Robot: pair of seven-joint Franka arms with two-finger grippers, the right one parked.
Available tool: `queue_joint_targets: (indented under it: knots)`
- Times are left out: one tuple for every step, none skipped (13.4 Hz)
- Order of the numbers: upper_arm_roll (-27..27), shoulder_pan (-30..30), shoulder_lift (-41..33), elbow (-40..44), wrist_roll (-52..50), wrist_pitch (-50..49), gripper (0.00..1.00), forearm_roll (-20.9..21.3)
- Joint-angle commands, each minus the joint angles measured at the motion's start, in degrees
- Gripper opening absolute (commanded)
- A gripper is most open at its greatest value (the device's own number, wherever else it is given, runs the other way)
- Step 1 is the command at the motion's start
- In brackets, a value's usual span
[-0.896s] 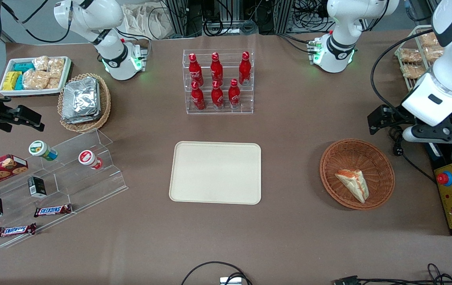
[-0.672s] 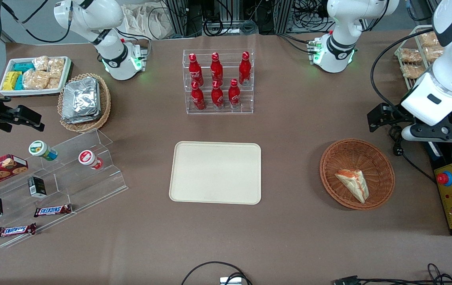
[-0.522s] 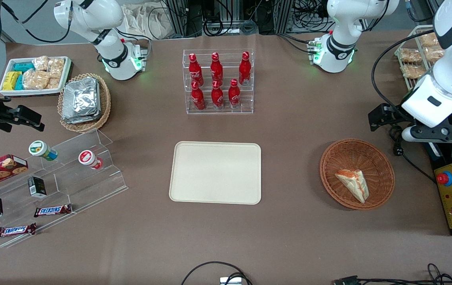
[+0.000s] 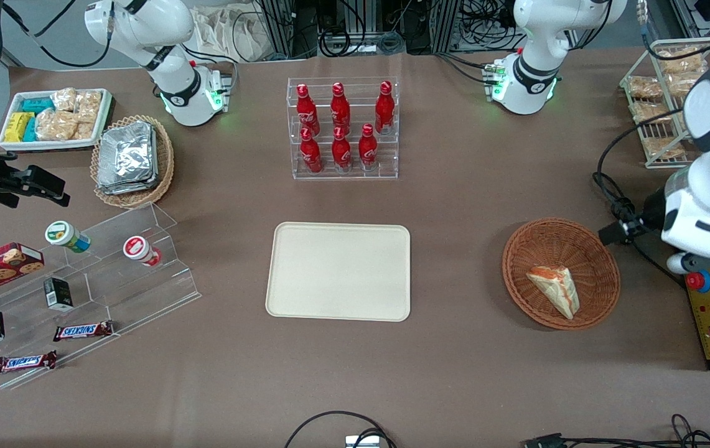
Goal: Place sandwich from basket to tray
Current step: 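Move the left gripper toward the sandwich in the wicker basket, then lower the left gripper onto the wrapped sandwich and close on it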
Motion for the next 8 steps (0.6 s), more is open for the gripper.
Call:
queue_joint_targets:
  knots:
    - [-0.04, 0.16, 0.13, -7.6, -11.56, 9.34, 1.0, 0.04]
    - [-0.04, 0.16, 1.54, -9.63, -15.26, 13.91, 1.0, -0.04]
    - [-0.13, 0.08, 4.07, -10.7, -18.52, 17.96, 1.0, 0.04]
    - [-0.13, -0.1, 6.8, -11.4, -20.38, 21.74, 1.0, 0.22]
    - [-0.13, -0.1, 9.0, -11.93, -20.4, 24.39, 1.0, 0.4]
    - [-0.13, -0.19, 11.11, -12.2, -20.4, 26.86, 1.0, 0.48]
    - [-0.13, -0.19, 12.7, -12.72, -20.14, 28.97, 1.0, 0.75]
    - [-0.13, -0.28, 13.76, -13.42, -19.87, 30.73, 1.0, 1.1]
